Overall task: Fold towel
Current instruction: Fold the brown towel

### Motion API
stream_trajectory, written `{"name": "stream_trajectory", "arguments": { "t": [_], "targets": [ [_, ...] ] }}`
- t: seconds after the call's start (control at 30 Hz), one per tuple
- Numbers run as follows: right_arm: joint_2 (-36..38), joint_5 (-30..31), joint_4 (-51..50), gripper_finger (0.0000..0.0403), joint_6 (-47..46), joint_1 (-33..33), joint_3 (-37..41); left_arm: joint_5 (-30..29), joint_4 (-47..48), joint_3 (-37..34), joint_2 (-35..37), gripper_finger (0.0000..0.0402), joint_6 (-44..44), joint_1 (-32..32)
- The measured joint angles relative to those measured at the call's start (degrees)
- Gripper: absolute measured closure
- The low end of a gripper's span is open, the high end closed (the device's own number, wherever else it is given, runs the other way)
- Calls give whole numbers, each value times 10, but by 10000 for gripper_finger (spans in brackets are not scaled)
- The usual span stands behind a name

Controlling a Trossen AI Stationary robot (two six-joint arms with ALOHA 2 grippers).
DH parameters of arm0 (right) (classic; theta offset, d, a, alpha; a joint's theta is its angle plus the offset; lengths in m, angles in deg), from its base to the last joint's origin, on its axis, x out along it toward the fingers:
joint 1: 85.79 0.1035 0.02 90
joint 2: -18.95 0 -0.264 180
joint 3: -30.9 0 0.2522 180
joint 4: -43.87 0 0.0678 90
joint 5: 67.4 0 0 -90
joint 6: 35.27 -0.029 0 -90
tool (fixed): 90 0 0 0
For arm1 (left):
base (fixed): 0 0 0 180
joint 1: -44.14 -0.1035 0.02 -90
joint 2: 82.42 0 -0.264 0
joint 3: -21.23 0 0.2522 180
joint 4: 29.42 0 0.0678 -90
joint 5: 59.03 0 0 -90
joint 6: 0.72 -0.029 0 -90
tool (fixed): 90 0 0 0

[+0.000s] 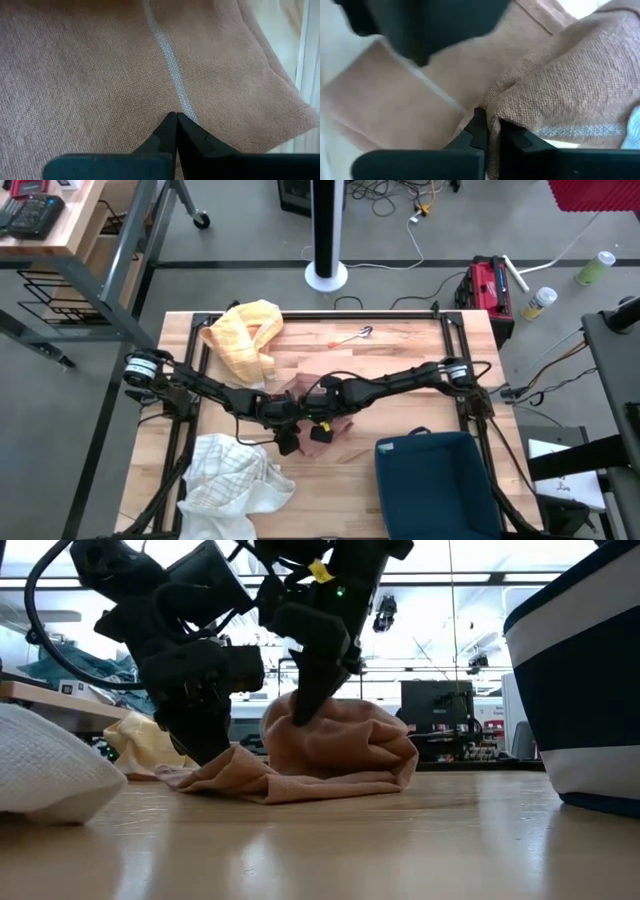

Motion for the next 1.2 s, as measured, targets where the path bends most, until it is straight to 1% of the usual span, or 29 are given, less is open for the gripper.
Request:
{"name": "stream_trajectory", "arguments": {
  "t": [0.07, 0.3, 0.4, 0.5, 0.6, 0.7, 0.83, 0.9, 0.93, 1.07, 1.13, 1.2],
  "targets": [
    [0, -1, 3, 363, 0, 2, 0, 0, -1, 0, 0, 401, 0, 0],
    [0, 0, 12, 266, -5, 8, 0, 0, -2, -1, 1, 401, 1, 0],
    [2, 1, 17, 236, -8, 7, 0, 1, -3, -1, 1, 401, 2, 1],
    [8, -3, 22, 218, -7, 7, -1, 3, -3, -1, 6, 401, 7, 2],
    [20, -30, 22, 208, -4, 8, -1, 7, 1, -1, 24, 401, 18, 6],
    [34, -49, 21, 207, 2, 10, -2, 8, 0, -1, 56, 401, 33, 12],
    [48, -55, 16, 210, 6, 12, -2, 9, 11, 0, 104, 401, 62, 16],
    [56, -53, -2, 212, 6, 12, -2, 5, 41, 1, 131, 401, 71, 20],
    [61, -45, -10, 214, 5, 12, -2, -1, 56, 0, 141, 401, 75, 21],
    [82, 40, -40, 220, 1, 14, 14, -54, 118, 0, 173, 401, 94, 29],
    [94, 50, -38, 225, -4, 14, 38, -81, 143, -1, 179, 401, 102, 32],
    [103, 48, -9, 230, -8, 14, 64, -107, 151, -5, 180, 401, 104, 33]
  ]
}}
